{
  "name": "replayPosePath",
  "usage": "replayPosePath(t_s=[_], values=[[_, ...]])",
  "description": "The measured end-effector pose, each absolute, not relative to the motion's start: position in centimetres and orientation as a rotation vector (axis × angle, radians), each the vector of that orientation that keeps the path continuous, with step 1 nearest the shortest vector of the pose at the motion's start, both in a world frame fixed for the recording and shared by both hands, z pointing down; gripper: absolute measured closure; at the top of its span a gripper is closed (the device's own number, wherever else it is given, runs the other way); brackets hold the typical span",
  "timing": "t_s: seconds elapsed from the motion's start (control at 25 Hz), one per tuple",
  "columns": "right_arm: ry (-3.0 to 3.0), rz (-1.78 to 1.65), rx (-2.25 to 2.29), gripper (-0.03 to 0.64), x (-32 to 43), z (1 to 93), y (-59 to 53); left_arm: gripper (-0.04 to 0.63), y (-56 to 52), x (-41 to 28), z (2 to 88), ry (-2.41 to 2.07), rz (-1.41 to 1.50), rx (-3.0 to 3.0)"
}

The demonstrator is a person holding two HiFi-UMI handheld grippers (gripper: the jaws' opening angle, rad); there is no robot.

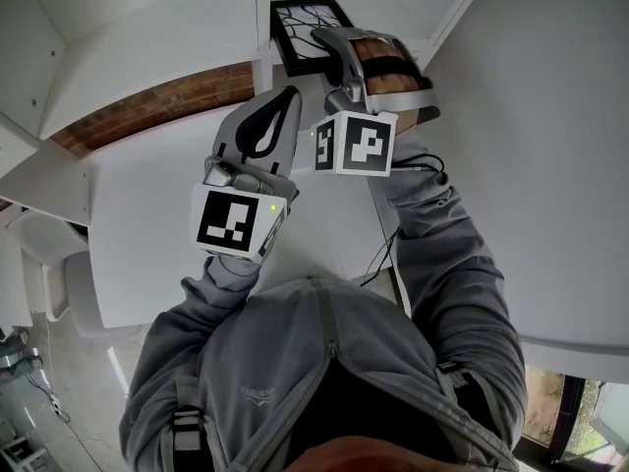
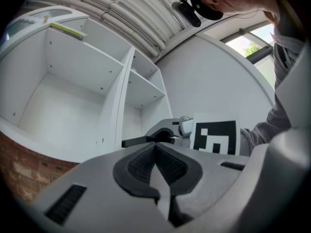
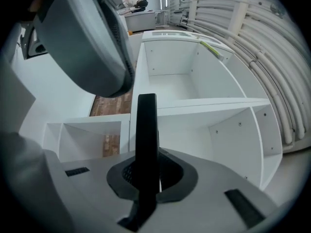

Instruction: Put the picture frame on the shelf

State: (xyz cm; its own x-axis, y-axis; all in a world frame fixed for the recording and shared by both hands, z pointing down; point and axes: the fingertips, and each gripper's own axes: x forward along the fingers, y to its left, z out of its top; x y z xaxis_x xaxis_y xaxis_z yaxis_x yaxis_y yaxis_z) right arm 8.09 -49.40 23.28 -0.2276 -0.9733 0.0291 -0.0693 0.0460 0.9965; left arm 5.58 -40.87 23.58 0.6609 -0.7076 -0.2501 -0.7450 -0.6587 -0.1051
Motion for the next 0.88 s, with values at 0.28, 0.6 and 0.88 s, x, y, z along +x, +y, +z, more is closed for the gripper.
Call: replayPosePath(t_s=[0.28,0.6,0.88], values=[[-1.413,-1.361,1.060,0.581,7.7,23.1,-49.5,0.588,-41.8,7.0,23.1,1.129,0.245,-2.695],[-1.472,-1.366,0.984,0.563,7.4,23.4,-48.9,0.588,-42.2,8.7,22.6,1.093,0.242,-2.697],[-1.476,-1.370,1.001,0.465,7.9,22.3,-48.8,0.588,-43.5,8.9,21.4,1.116,0.249,-2.689]])
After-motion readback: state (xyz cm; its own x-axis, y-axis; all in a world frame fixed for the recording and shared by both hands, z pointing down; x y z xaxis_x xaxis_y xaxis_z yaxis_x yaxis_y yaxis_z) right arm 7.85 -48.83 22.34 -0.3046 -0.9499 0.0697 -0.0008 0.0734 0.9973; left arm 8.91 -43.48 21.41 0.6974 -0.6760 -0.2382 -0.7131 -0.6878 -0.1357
